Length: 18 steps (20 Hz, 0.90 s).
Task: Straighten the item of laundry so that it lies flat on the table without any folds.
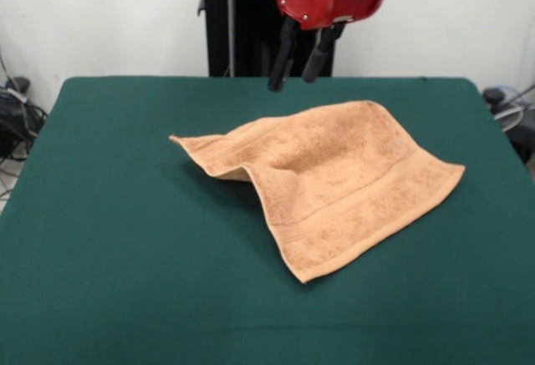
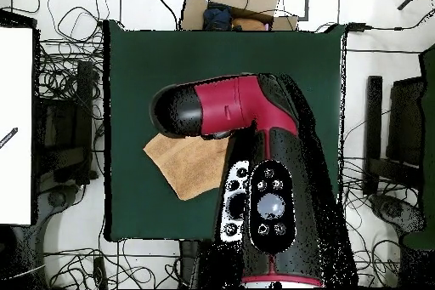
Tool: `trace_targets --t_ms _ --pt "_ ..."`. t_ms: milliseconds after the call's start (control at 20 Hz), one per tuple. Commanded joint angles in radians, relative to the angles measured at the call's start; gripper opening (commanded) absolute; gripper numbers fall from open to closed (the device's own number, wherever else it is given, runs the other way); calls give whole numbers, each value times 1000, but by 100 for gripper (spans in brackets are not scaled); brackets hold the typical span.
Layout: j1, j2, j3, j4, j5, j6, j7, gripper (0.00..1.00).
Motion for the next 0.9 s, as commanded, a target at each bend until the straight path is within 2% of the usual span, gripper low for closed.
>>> trace_targets --t_ms 50,400,900 --pt "21 35 -47 126 33 -76 323 100" --pt "19 40 -55 147 57 -111 311 100" --pt "-4 92 -65 234 80 -313 306 100"
